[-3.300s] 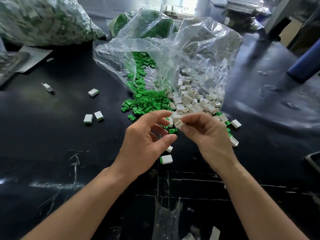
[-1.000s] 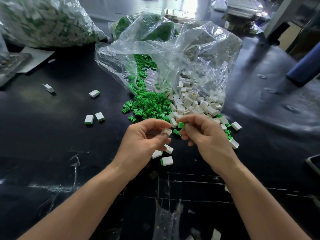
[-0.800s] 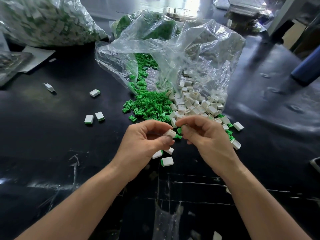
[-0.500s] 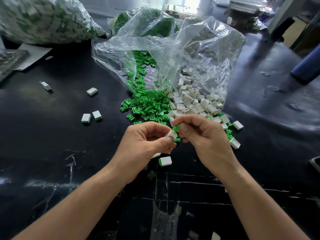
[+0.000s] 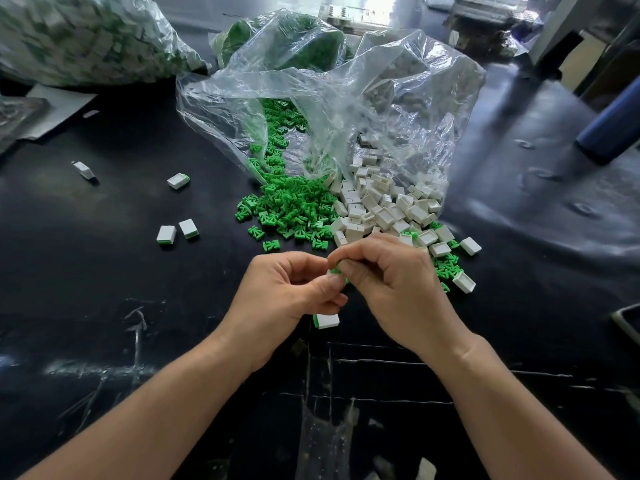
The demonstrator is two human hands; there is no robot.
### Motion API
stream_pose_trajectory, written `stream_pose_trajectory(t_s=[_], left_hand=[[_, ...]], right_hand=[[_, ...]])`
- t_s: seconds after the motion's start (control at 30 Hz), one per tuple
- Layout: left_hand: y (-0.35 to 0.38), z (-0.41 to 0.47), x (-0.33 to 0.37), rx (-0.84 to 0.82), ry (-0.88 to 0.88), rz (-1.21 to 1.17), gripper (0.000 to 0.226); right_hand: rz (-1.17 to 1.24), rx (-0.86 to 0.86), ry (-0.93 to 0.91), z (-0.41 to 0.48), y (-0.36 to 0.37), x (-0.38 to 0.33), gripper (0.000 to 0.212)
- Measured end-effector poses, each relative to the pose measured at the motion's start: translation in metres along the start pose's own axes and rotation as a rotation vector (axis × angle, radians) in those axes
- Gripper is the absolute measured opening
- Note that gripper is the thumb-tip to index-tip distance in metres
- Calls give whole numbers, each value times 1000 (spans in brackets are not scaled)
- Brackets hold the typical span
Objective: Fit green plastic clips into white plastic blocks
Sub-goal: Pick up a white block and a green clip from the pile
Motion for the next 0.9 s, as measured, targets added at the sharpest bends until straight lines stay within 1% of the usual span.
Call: stream_pose_trajectory(t_s=[0.1, 0.17, 0.2, 0.27, 0.43, 0.5, 0.63, 0.73, 0.83, 0.9], left_hand=[[-1, 1, 2, 27, -1, -54, 22], [-2, 1, 4, 48, 18, -59, 25], [-2, 1, 4, 59, 30, -48, 25], [-2, 0, 3, 77, 59, -5, 23], [-3, -2, 2, 106, 111, 142, 11], [-2, -3, 1, 111, 124, 174, 12], [0, -3, 2, 122, 111, 72, 21], [0, -3, 3, 122, 95, -13, 22], [-1, -3, 4, 127, 61, -92, 20], [-3, -3, 4, 129, 27, -134, 19]], right_hand=[[83, 71, 20, 0, 3, 1, 15], [186, 106, 75, -1, 4, 3, 21], [199, 112, 79, -1, 4, 3, 21], [155, 103, 57, -2, 5, 3, 14], [34, 91, -23, -1, 4, -1, 15], [23, 76, -38, -1, 5, -2, 15], [56, 99, -37, -2, 8, -2, 18], [109, 98, -41, -3, 10, -2, 24], [204, 24, -18, -3, 12, 0, 32], [213, -16, -29, -5, 15, -2, 39]])
Point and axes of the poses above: each hand's wrist, its own z-axis towards the middle knuckle, its own y-axis out of the palm, x = y × z, the point moved 3 cm from there along z, towards the middle knuckle, and after that the axes turned 4 degrees about -y, right-handed, at the moved point
